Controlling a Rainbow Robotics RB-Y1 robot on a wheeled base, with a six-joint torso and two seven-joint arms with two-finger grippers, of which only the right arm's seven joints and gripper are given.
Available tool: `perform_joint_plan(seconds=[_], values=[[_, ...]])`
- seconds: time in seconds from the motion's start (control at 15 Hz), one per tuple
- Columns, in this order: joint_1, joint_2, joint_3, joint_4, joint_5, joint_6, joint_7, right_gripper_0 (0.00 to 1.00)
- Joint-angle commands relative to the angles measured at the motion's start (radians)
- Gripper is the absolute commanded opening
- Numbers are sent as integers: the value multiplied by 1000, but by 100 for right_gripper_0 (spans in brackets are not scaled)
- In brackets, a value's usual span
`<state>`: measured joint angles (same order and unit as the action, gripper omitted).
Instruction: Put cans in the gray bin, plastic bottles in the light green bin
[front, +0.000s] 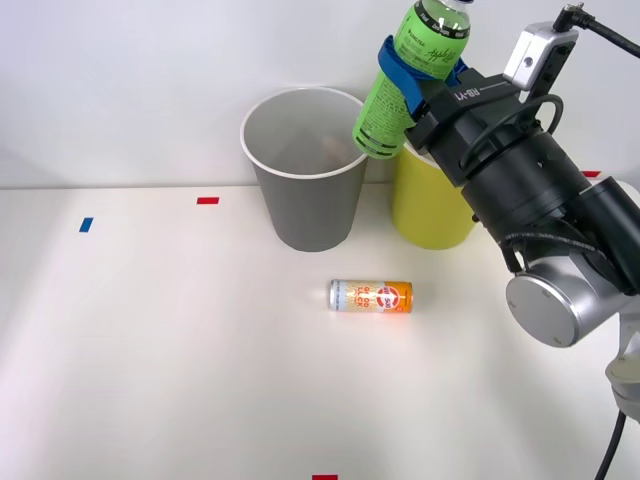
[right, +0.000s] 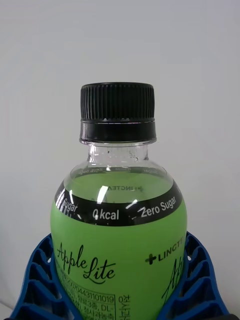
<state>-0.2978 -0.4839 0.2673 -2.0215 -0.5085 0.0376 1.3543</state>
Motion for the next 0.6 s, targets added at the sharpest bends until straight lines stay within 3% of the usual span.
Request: perform_joint_plan(seconds=[0.07, 0.4, 0.6], values=[[-109, -2, -30, 165, -4, -65, -4, 0], [-213, -7, -83, 336, 2, -64, 3, 0], [-225, -45, -86, 389, 5, -65, 0, 0]])
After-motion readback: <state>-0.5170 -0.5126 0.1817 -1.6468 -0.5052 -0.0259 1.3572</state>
